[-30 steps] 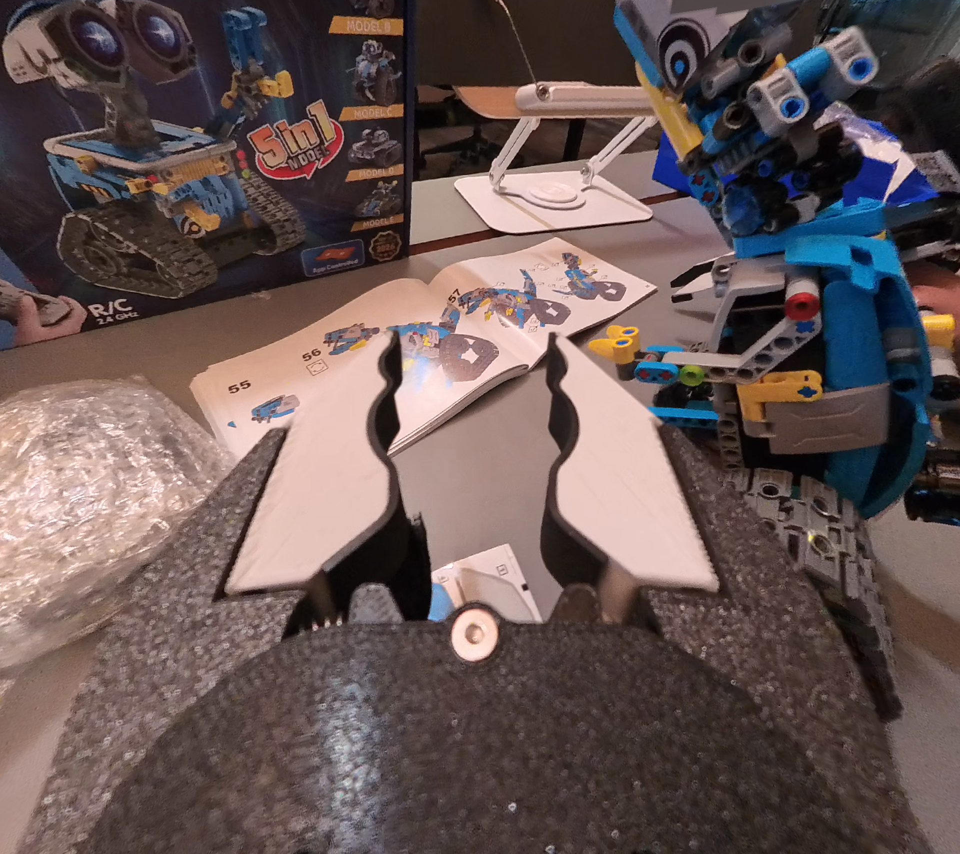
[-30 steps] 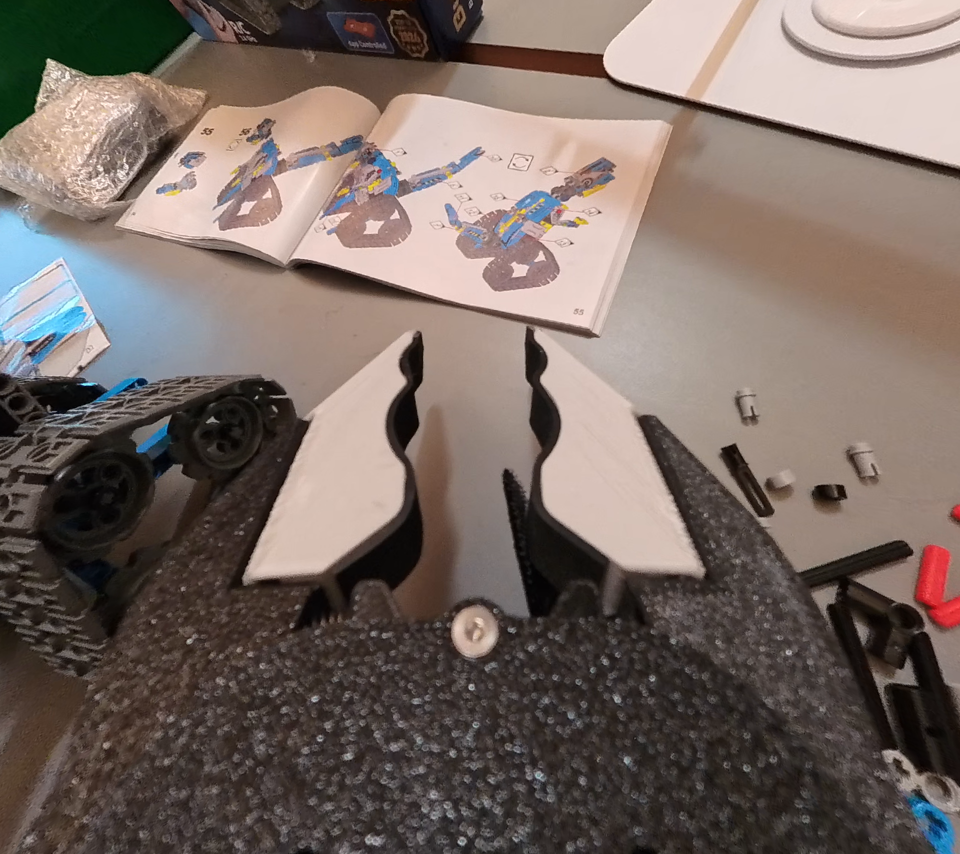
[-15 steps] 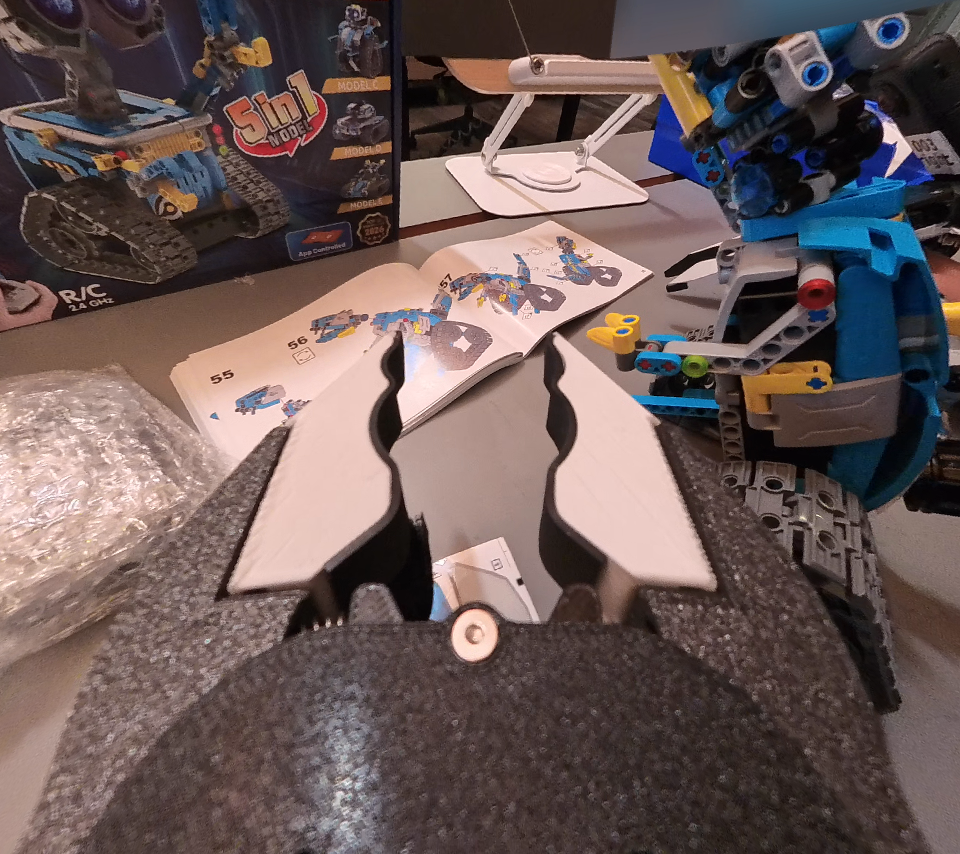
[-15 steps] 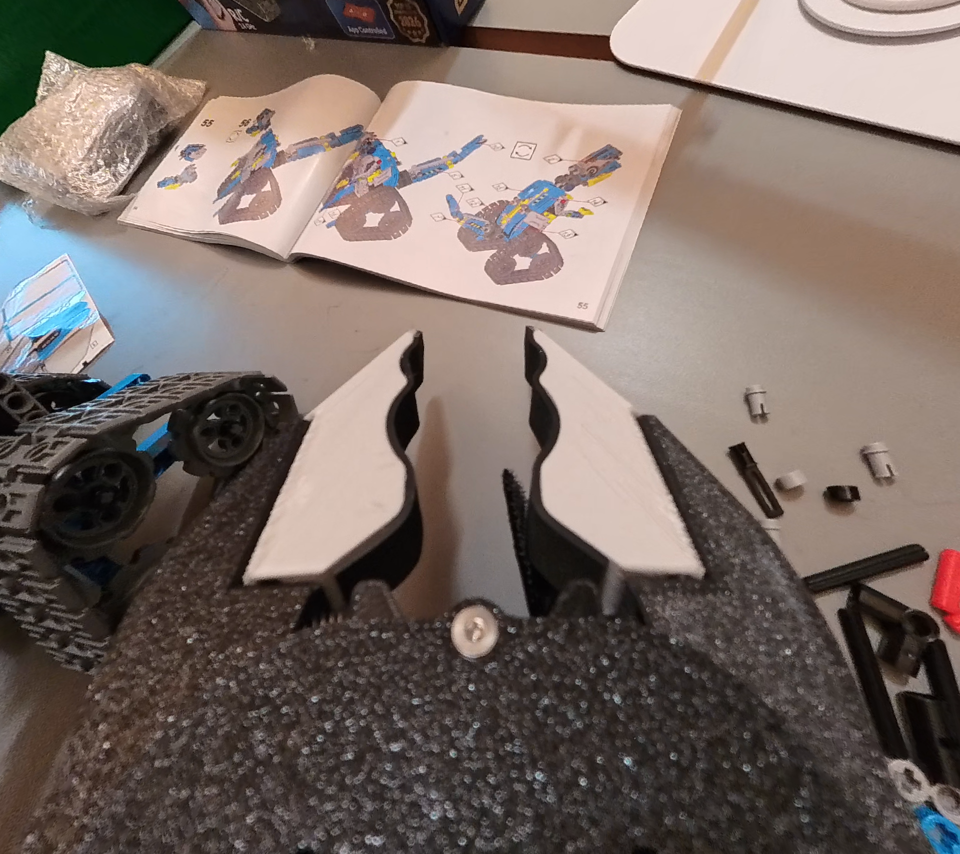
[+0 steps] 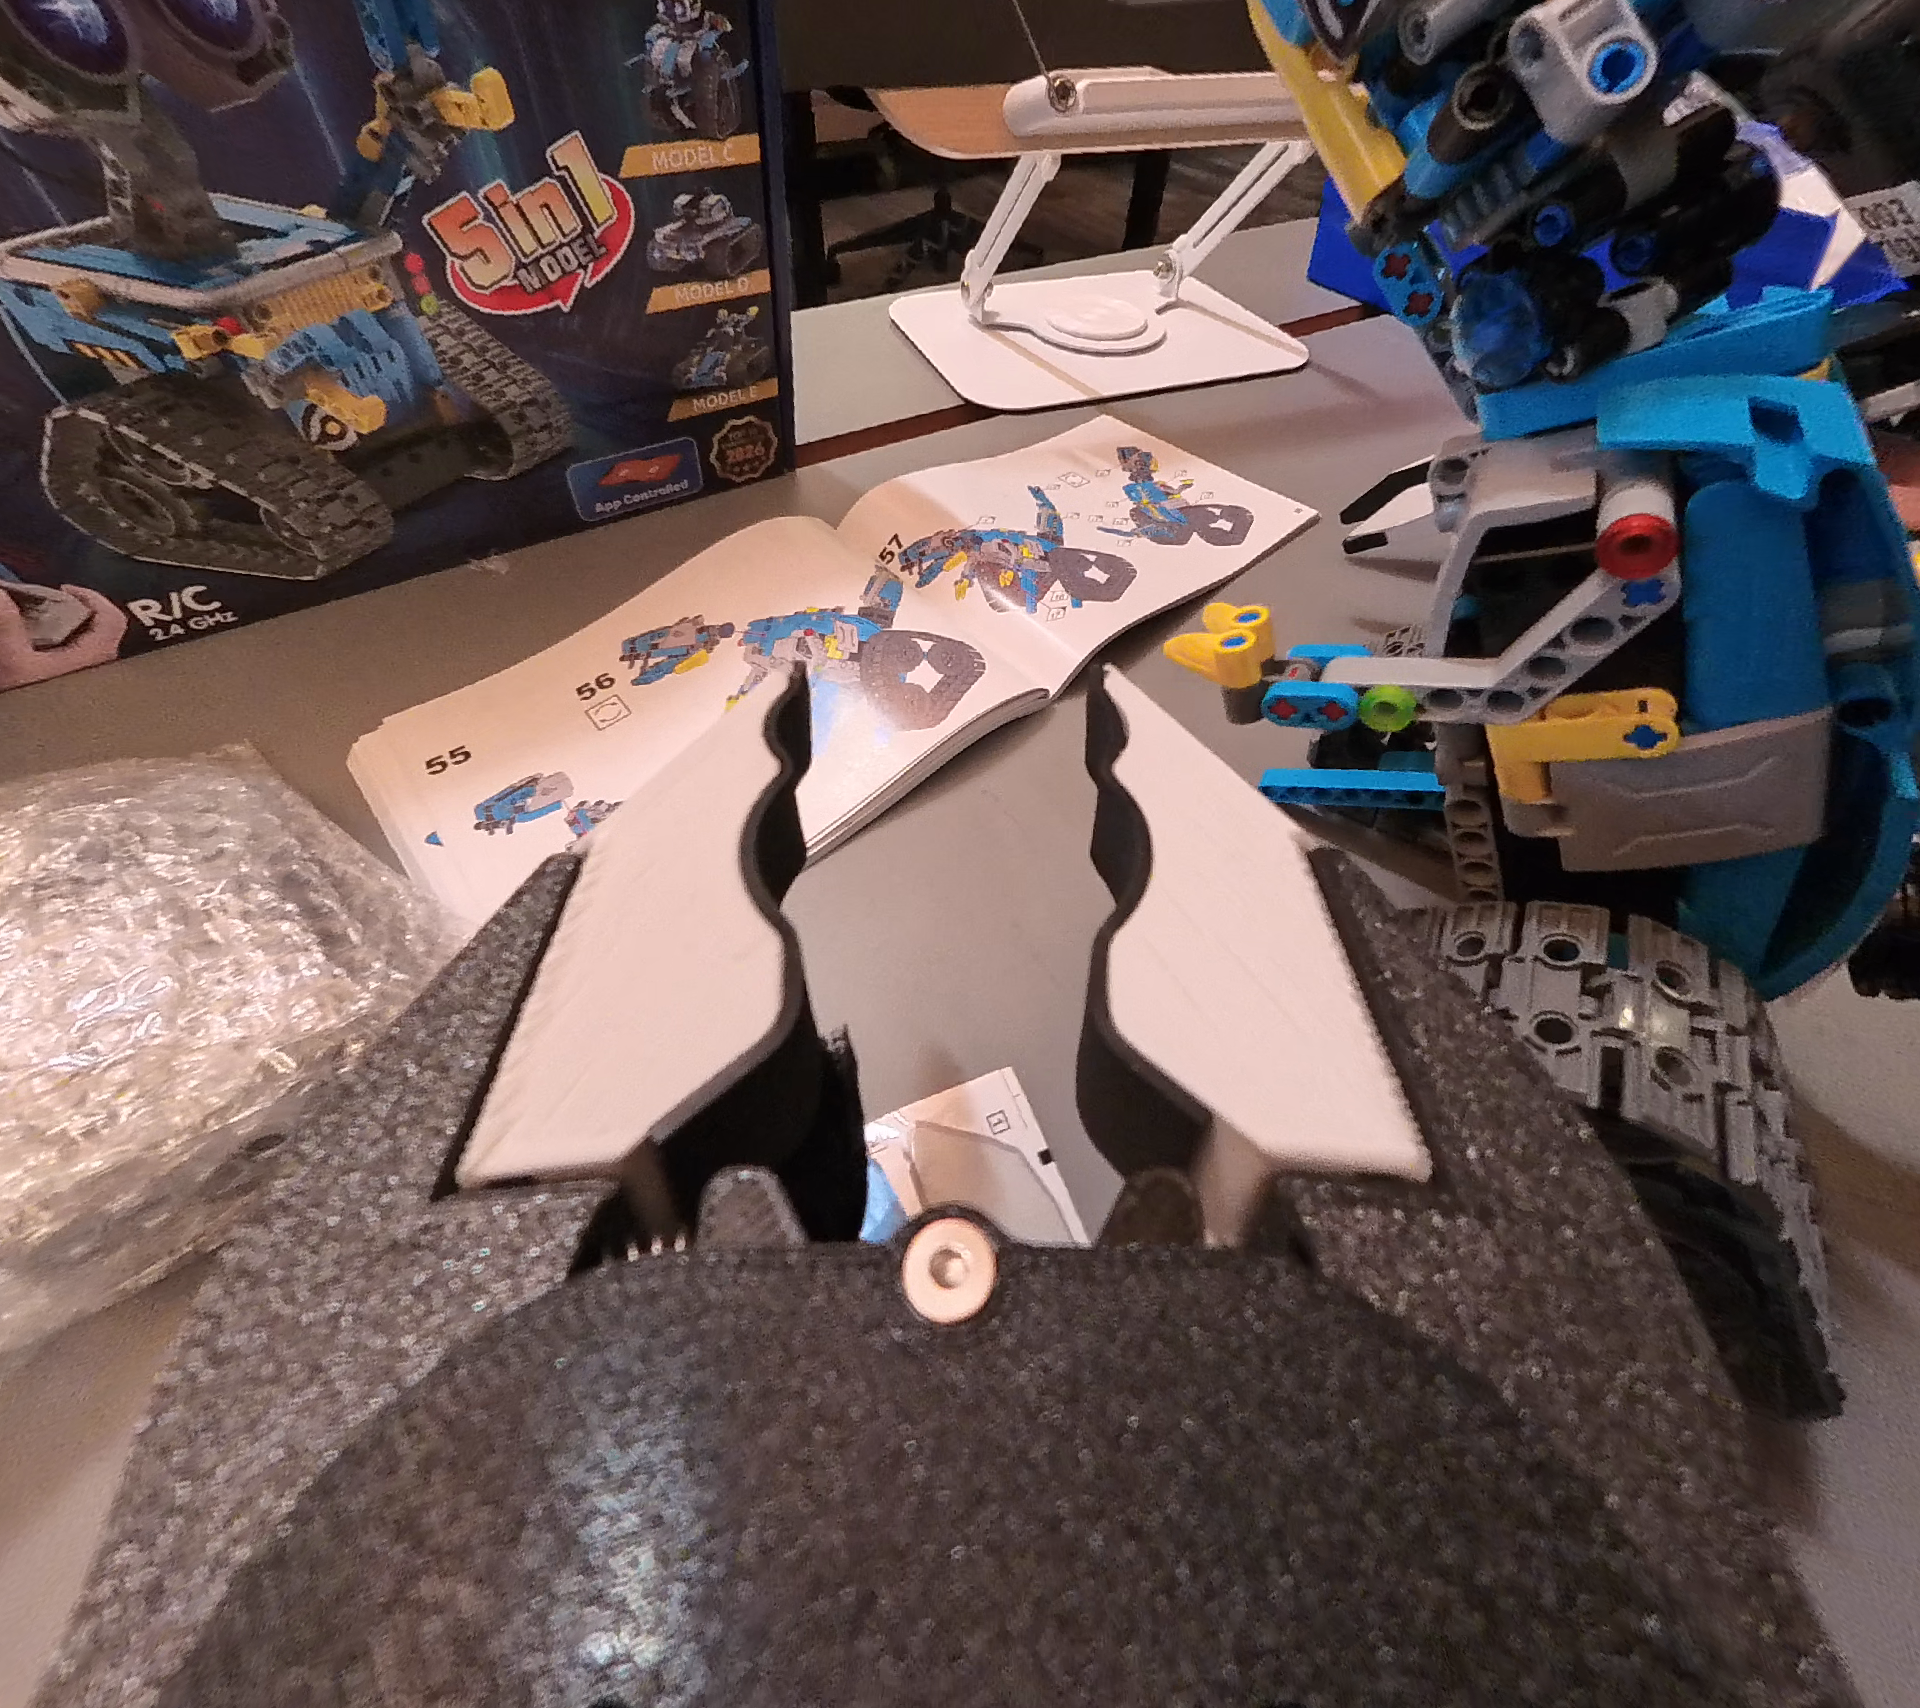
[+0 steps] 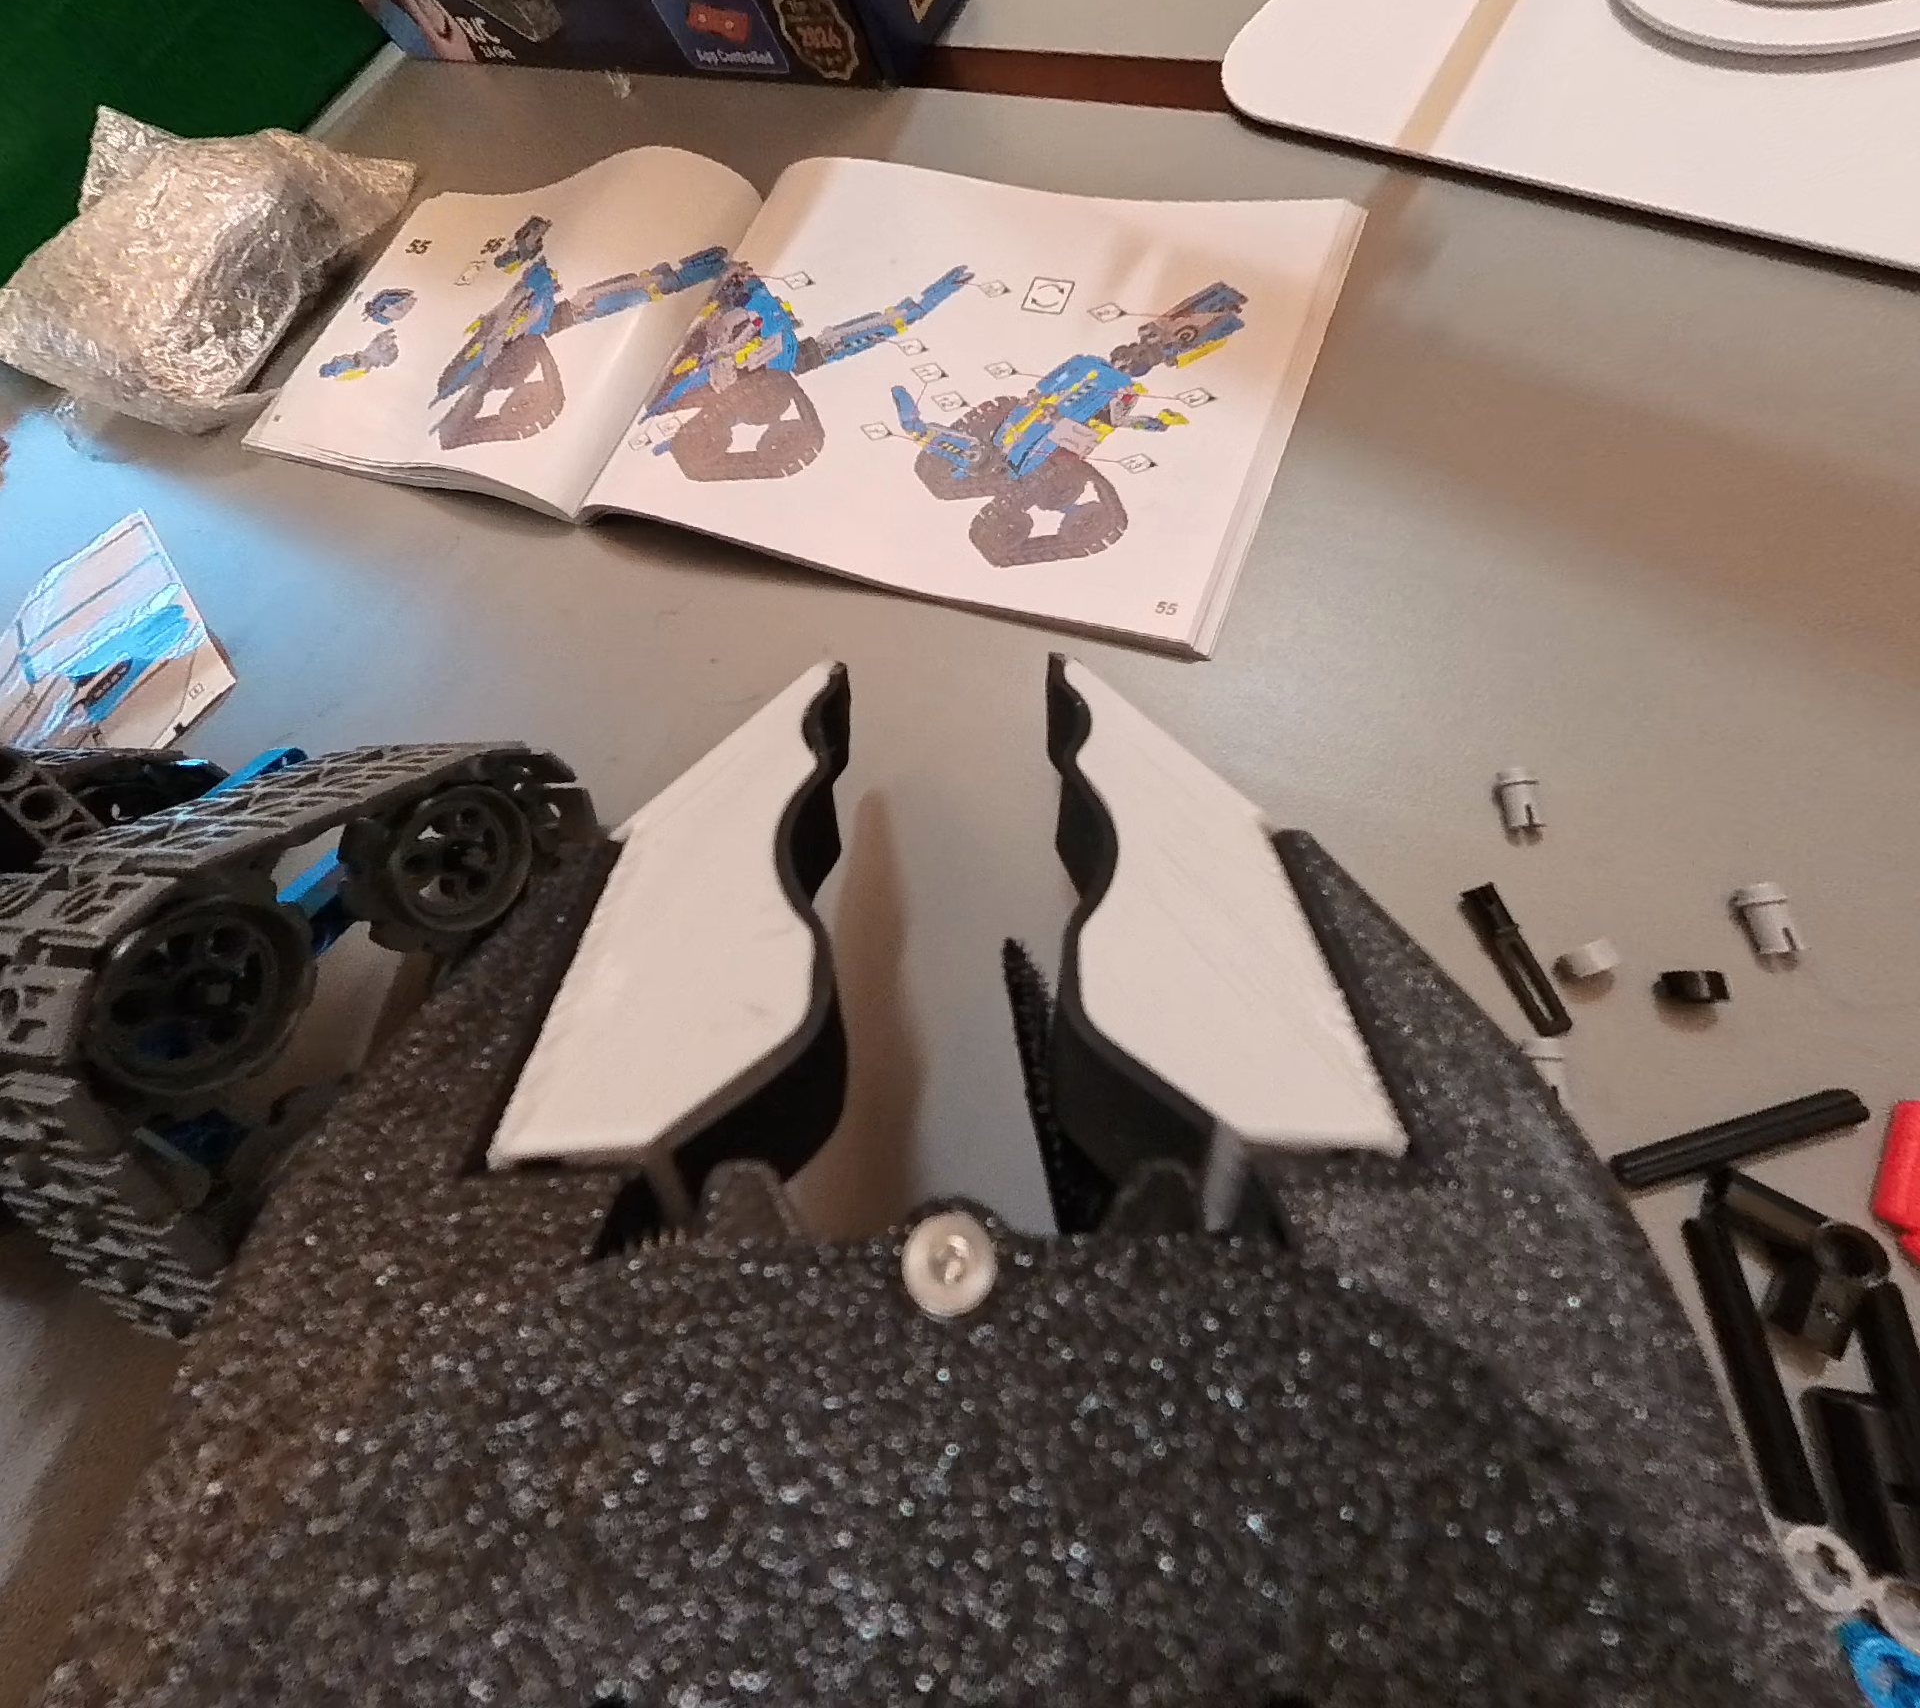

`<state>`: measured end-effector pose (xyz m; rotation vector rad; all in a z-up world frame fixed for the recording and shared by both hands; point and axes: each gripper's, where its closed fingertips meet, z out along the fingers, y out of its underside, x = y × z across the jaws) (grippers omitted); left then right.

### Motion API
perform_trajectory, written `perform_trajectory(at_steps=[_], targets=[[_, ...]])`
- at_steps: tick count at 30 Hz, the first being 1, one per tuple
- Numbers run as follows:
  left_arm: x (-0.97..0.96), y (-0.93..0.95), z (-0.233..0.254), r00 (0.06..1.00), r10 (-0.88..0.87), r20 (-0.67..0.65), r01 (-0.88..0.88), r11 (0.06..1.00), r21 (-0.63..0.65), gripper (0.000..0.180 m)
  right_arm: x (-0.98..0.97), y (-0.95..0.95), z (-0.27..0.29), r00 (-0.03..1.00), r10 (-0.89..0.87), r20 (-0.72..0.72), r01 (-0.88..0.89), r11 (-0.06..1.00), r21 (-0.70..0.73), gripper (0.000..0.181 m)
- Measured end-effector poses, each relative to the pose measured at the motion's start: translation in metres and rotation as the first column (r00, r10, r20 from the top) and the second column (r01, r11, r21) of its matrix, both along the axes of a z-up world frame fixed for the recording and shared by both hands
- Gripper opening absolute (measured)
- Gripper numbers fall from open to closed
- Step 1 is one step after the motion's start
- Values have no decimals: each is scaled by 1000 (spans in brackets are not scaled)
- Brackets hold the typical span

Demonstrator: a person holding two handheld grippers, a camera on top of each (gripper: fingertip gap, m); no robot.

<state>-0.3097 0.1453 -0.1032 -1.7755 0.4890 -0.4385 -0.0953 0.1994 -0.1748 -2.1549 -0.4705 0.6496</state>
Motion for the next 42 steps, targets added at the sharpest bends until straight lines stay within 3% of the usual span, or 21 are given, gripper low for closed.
perform_trajectory(at_steps=[19,42], targets=[[1,-8,13,999,18,-45,-15,997,73,48,-1,-1,1,1000,4,7,-4,1000,13,33],[-10,-5,17,997,82,-1,-82,995,61,42,-8,-4,12,1000,14,22,-15,998,65,32]])
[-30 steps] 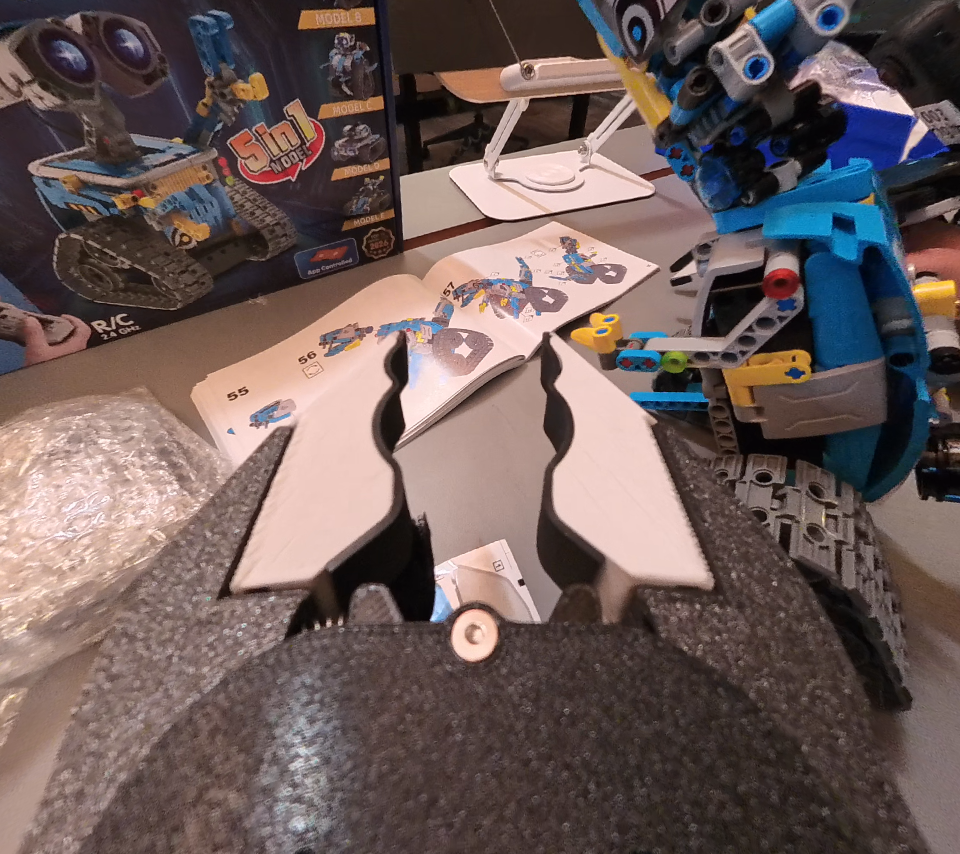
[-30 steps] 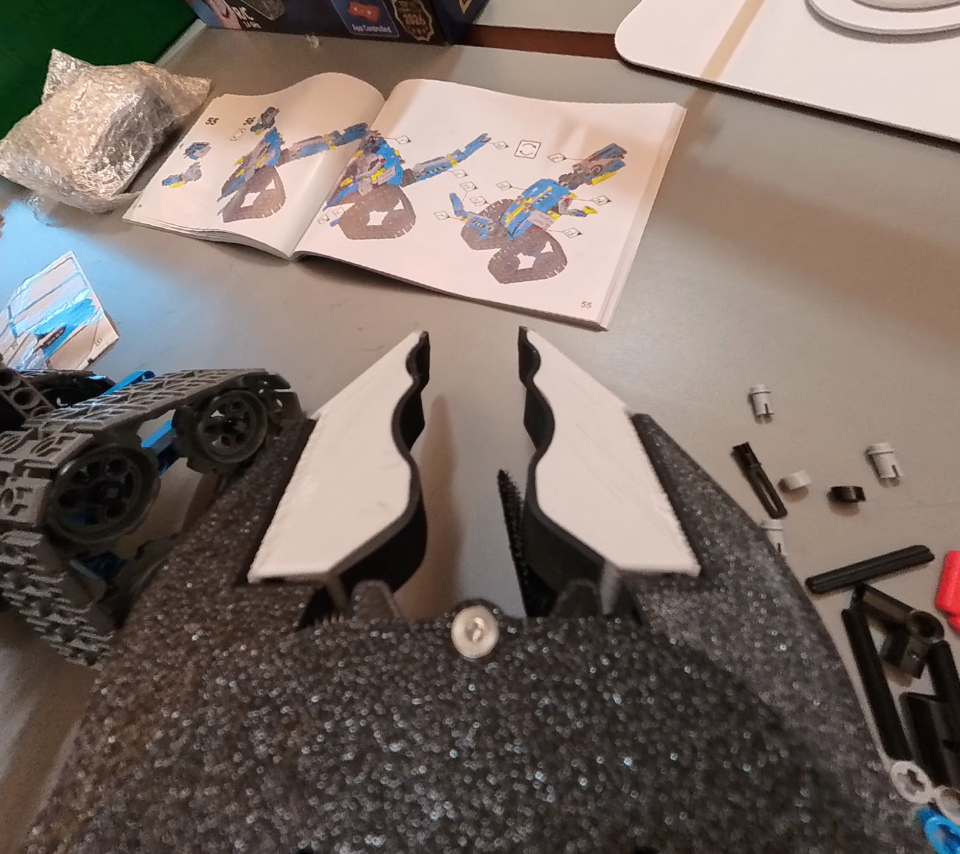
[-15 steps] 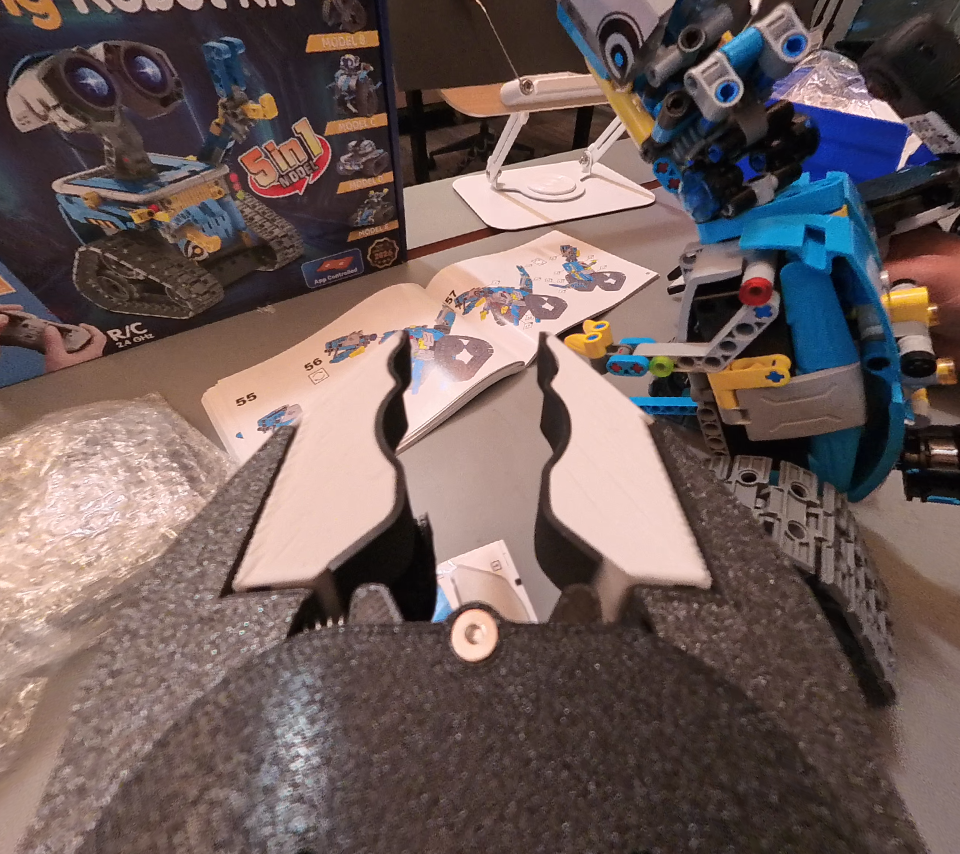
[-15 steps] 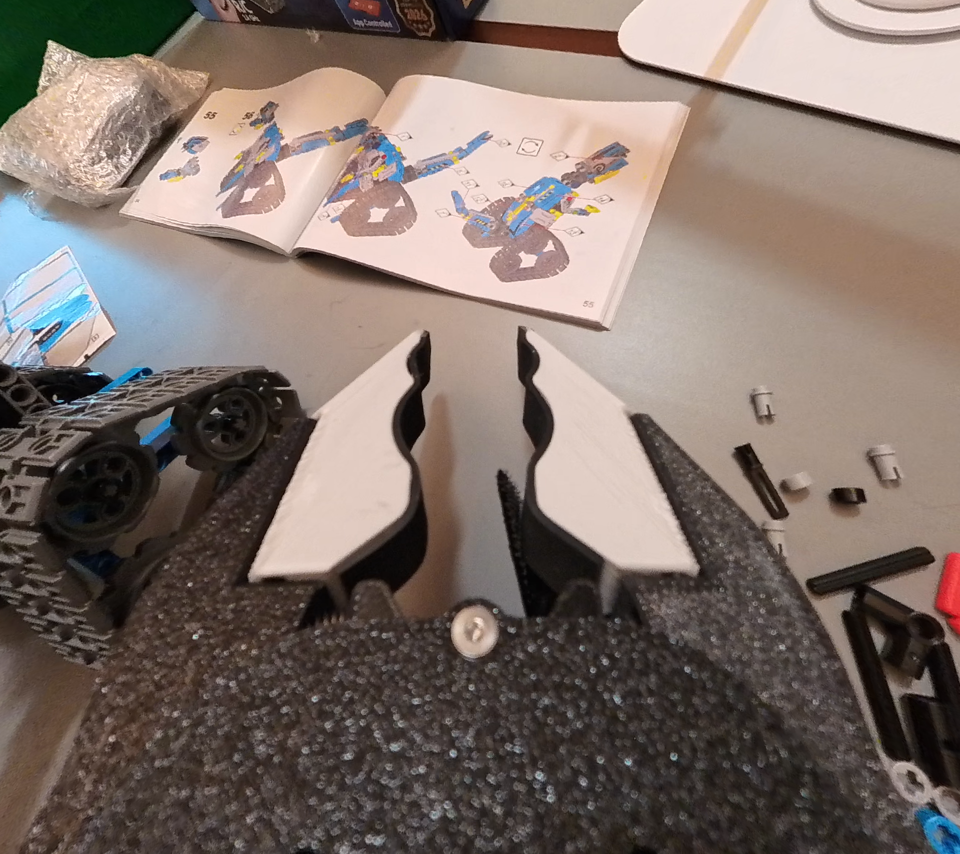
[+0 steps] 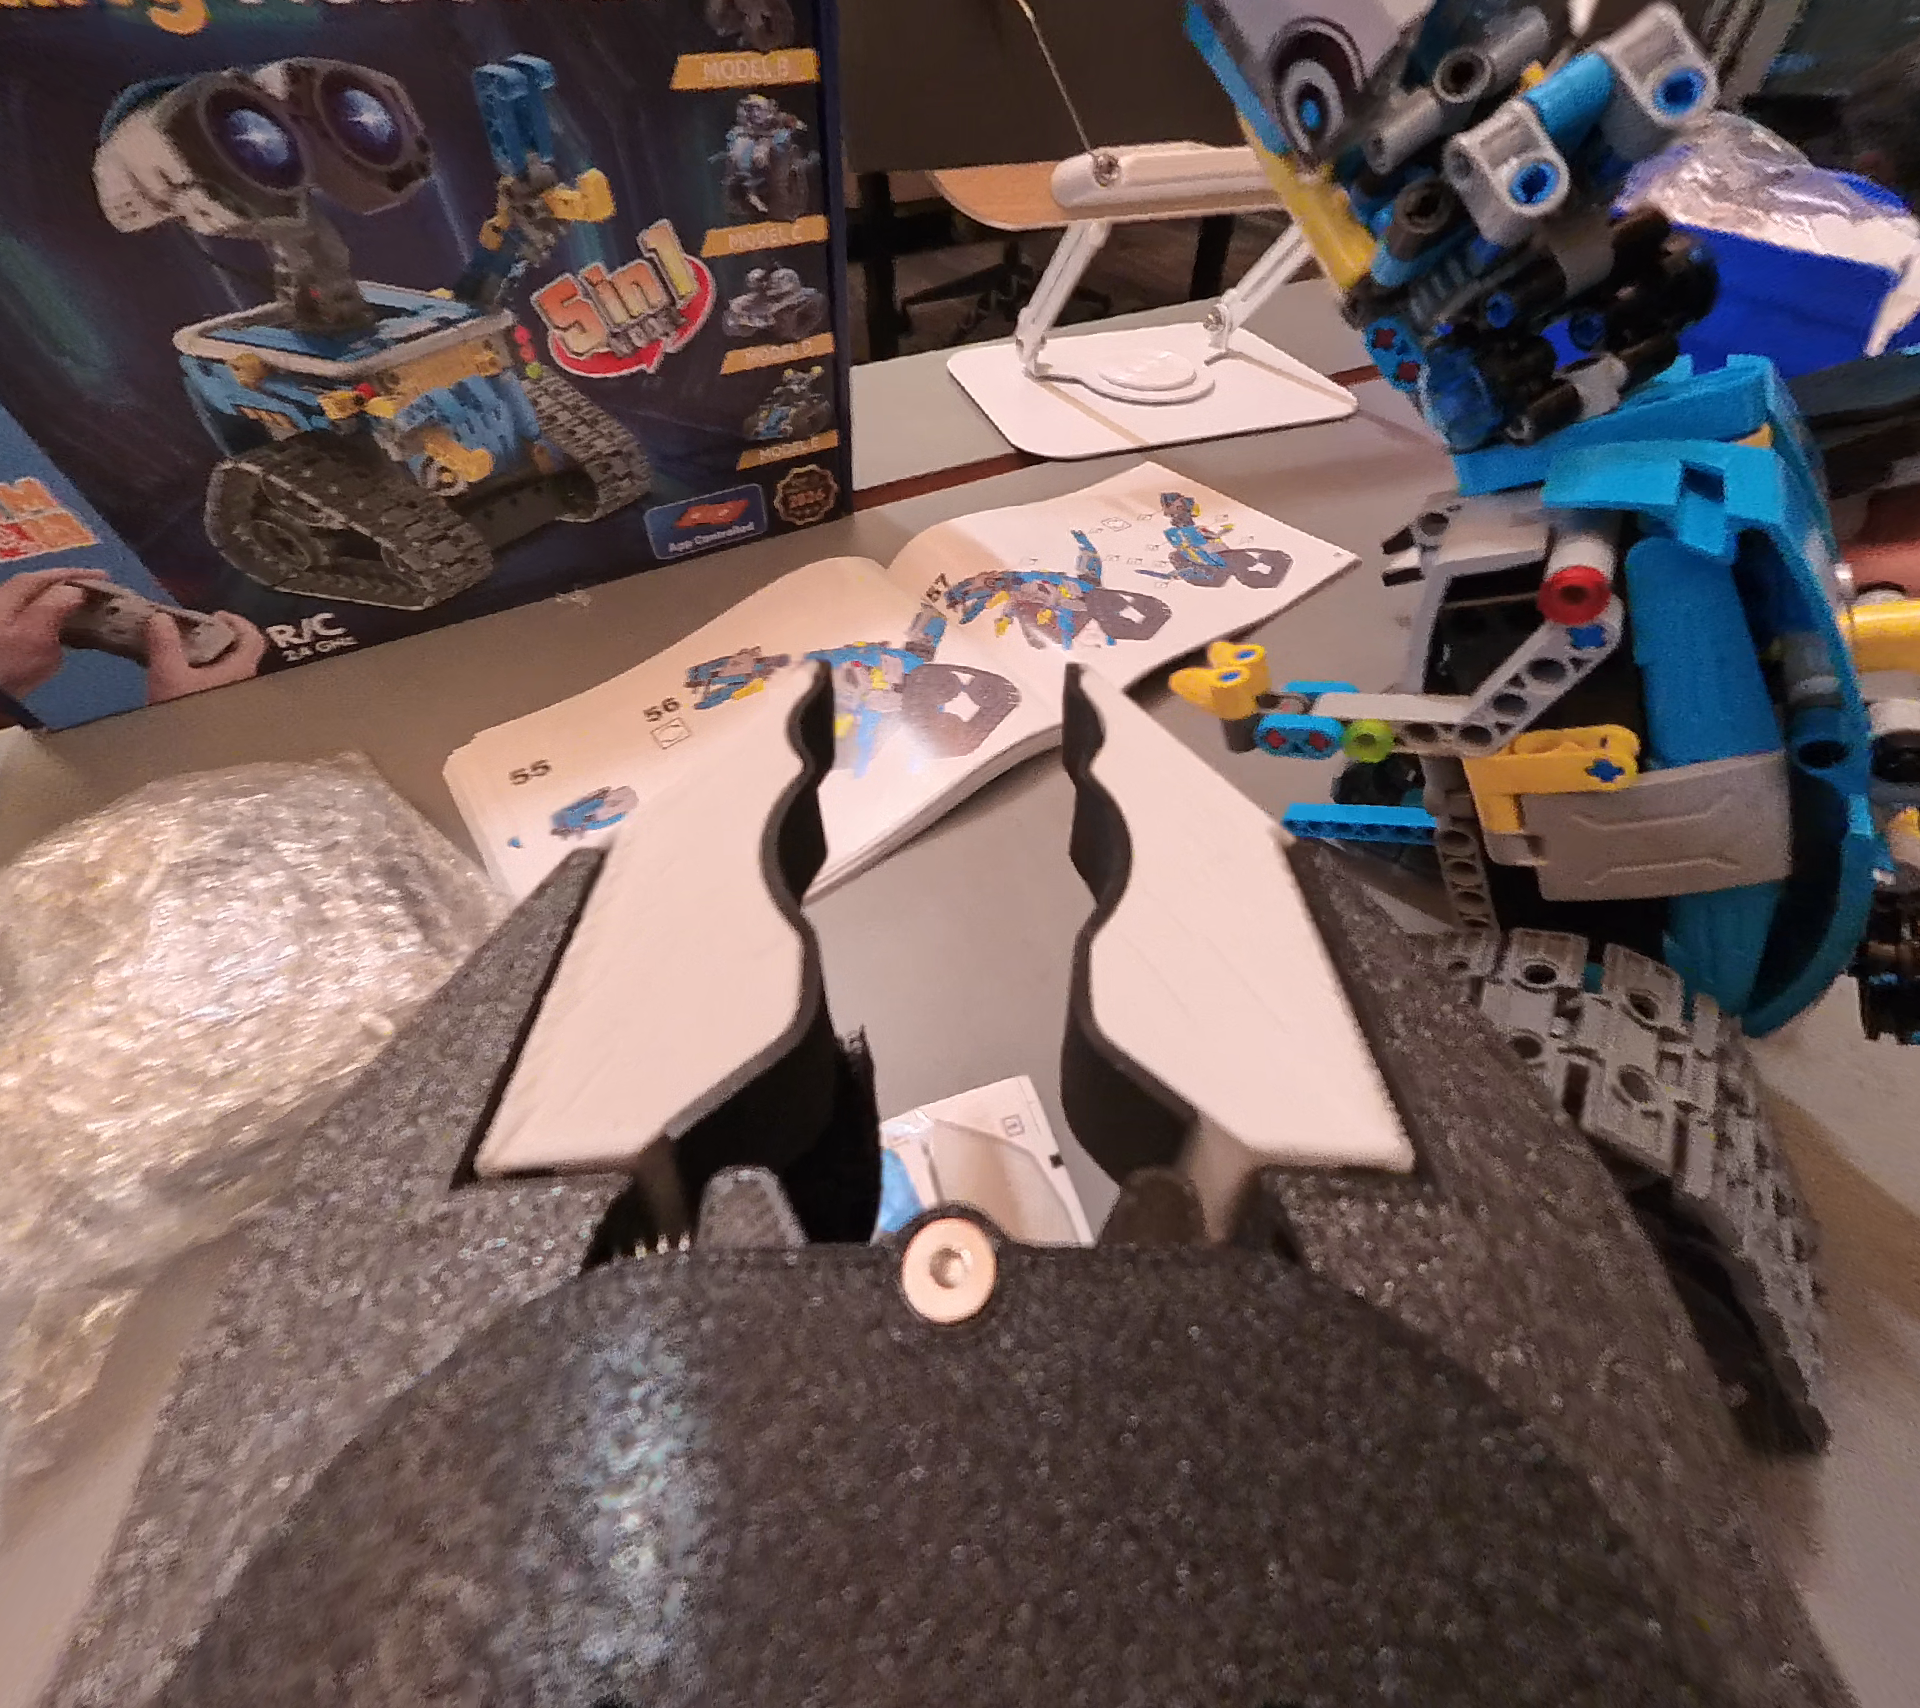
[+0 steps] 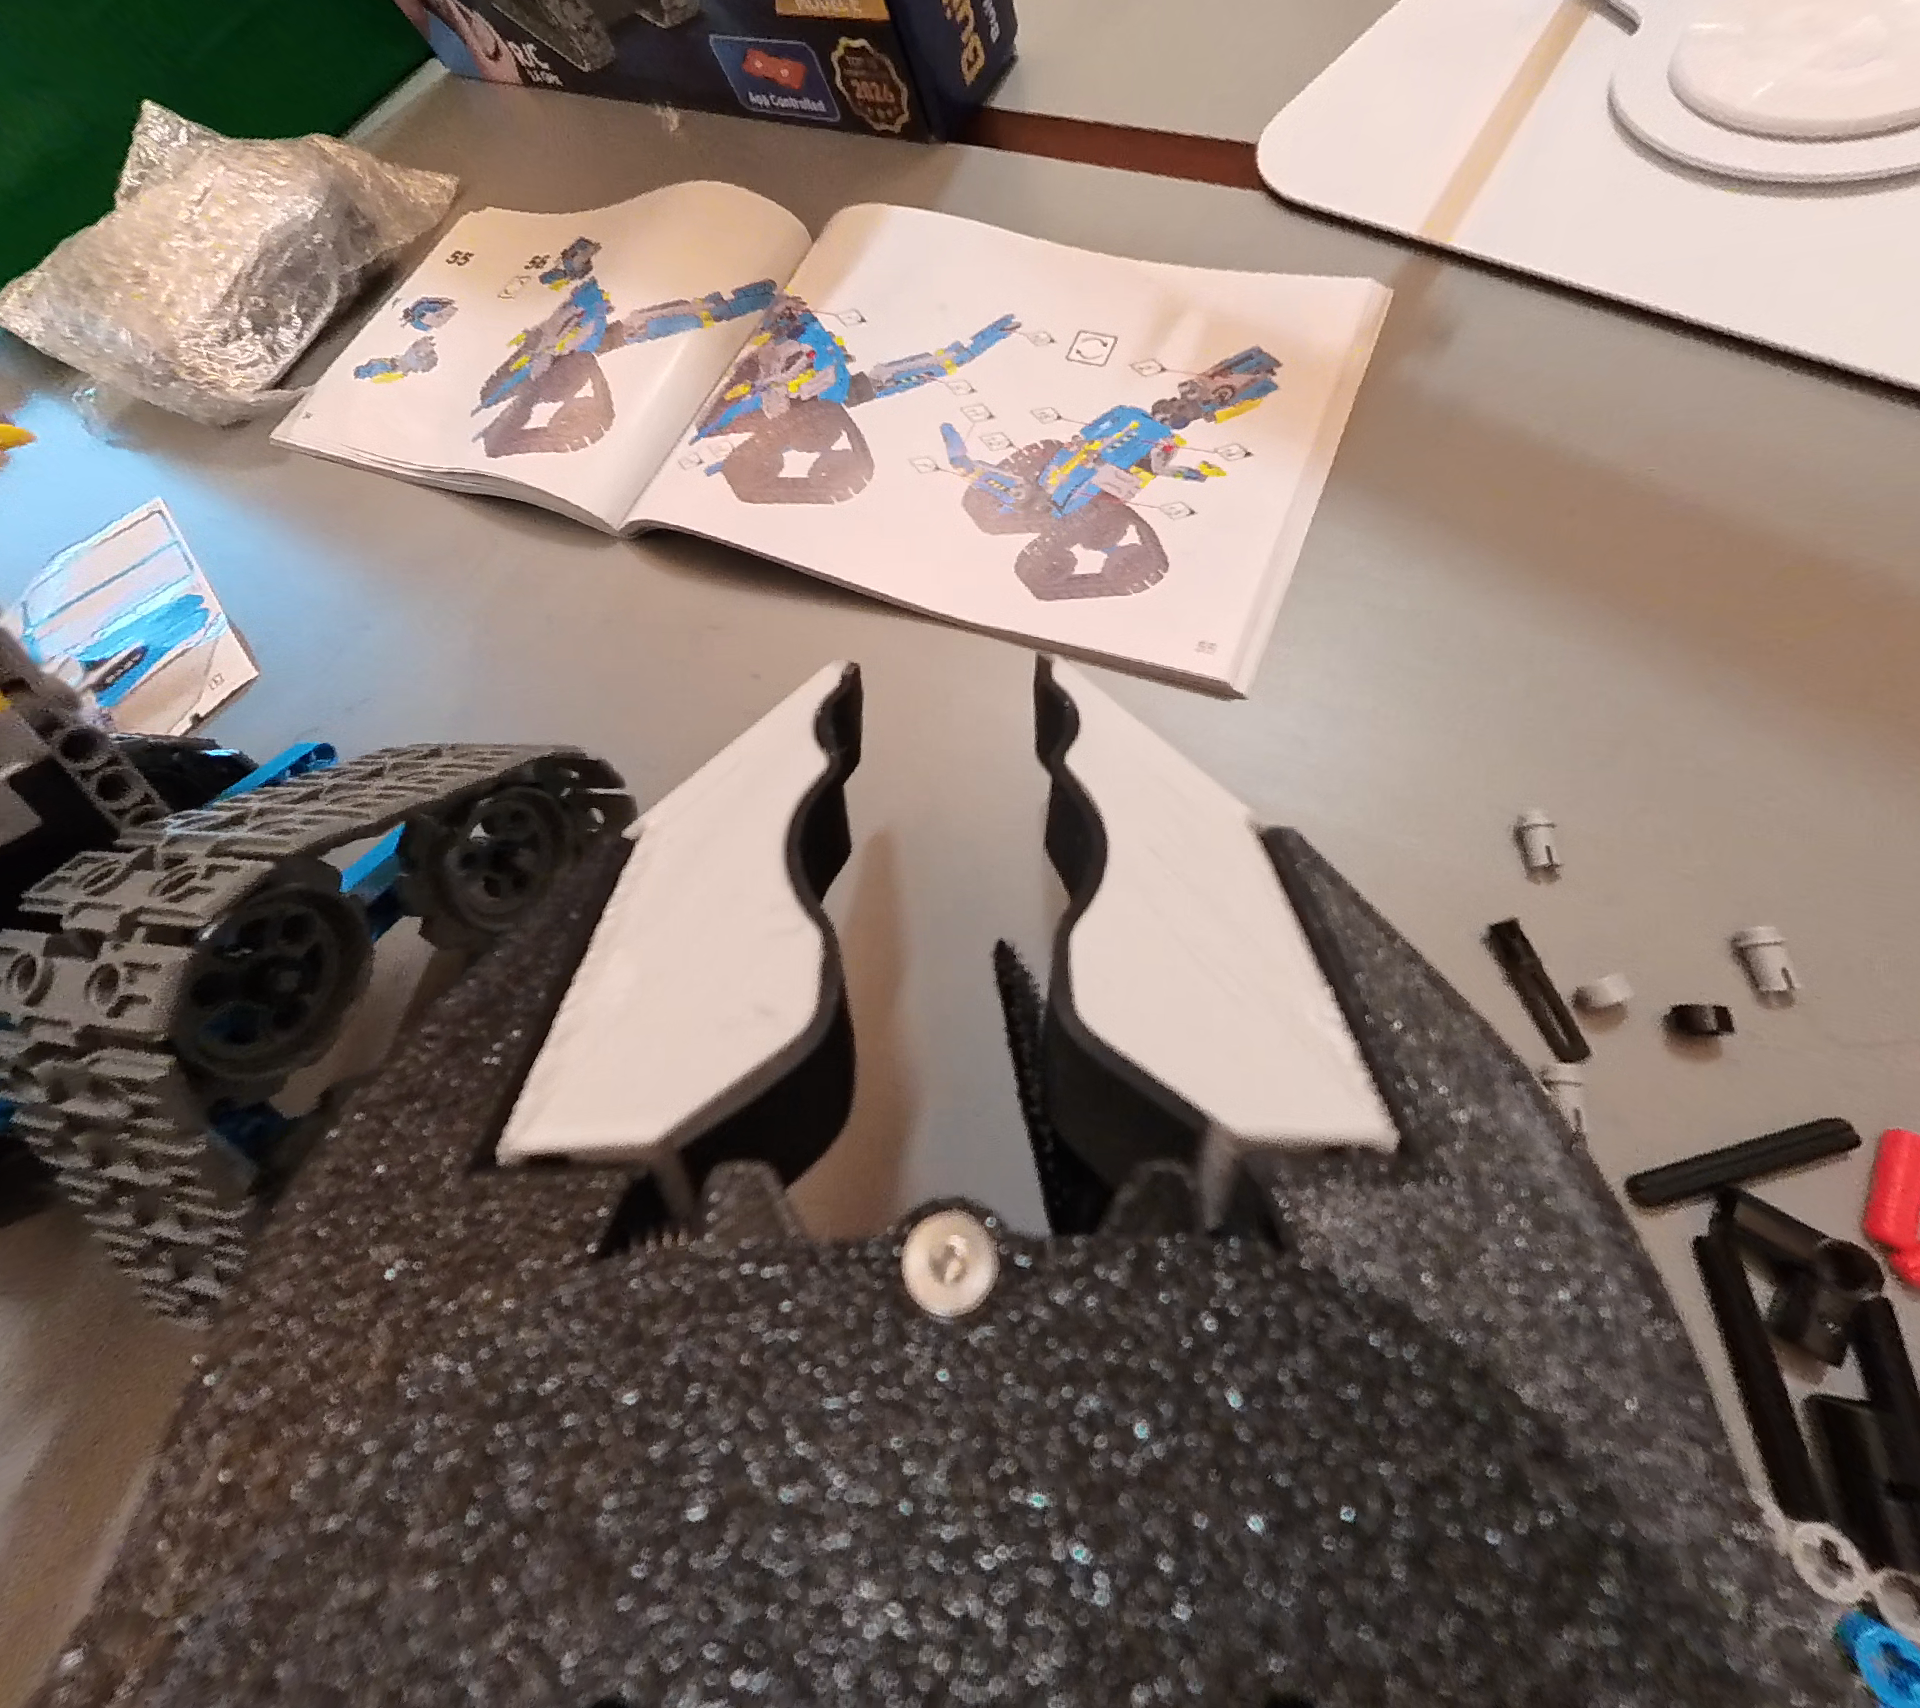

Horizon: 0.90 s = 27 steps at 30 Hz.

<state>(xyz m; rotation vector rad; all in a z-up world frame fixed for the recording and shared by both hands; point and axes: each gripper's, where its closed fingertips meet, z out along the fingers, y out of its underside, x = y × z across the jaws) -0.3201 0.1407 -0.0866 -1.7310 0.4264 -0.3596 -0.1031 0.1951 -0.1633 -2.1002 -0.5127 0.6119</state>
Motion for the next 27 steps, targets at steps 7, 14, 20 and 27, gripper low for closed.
perform_trajectory(at_steps=[7,14,20,27], targets=[[-33,0,19,993,98,59,-101,994,49,39,-5,-3,16,1000,17,20,-19,996,92,28],[-32,-2,17,993,76,88,-79,996,33,38,-14,-6,18,998,54,12,-55,992,117,26],[-25,-3,9,997,81,-17,-80,995,55,37,-9,-2,20,998,38,-42,-34,994,102,25],[-22,-2,3,994,83,-67,-80,995,54,36,-7,-1,20,997,34,-70,-28,996,84,25]])
